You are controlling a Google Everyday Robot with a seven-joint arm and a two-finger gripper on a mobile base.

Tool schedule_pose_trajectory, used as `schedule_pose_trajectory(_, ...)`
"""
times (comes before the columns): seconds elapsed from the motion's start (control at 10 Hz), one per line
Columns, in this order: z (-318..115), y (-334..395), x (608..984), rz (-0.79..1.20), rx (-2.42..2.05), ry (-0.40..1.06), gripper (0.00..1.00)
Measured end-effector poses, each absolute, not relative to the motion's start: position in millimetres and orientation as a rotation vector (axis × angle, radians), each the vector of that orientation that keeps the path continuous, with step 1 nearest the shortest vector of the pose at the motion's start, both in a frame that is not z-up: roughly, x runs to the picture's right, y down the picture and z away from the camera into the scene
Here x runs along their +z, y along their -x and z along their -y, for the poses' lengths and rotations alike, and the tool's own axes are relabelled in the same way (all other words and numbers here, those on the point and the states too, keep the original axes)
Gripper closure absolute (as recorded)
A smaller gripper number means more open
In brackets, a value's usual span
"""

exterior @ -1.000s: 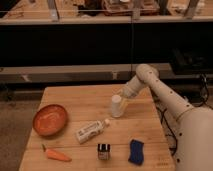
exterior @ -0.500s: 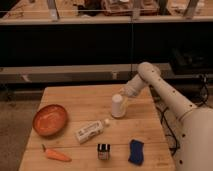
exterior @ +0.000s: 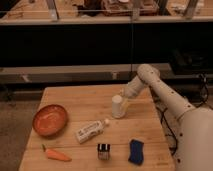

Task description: Place the ceramic cup over the eraser

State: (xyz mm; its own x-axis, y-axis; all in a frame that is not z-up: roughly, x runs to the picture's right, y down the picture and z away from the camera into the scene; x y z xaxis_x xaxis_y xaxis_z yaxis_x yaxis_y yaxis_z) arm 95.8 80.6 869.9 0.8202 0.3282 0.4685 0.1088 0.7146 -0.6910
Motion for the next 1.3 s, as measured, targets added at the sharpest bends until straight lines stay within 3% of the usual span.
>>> schedule_pose_trajectory(0.1,-81.0,-96.6,870.6,0.610,0.131,0.777,0.20)
schedule_pose_trajectory(1.3,-77.5,-75.6,853.6,0.538,-0.106,0.762,0.20)
